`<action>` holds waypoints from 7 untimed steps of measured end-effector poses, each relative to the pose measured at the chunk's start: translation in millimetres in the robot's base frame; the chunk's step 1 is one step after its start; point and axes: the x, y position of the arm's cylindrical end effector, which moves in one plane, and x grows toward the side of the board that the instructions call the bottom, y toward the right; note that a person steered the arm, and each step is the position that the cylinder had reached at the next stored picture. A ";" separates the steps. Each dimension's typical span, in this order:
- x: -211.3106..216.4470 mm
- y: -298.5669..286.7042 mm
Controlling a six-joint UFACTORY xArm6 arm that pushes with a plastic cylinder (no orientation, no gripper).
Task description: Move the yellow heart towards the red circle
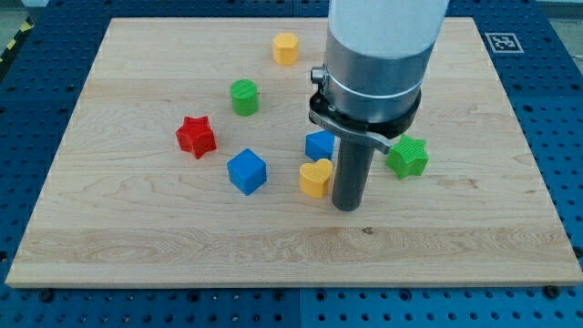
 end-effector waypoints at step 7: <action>-28.5 -56.3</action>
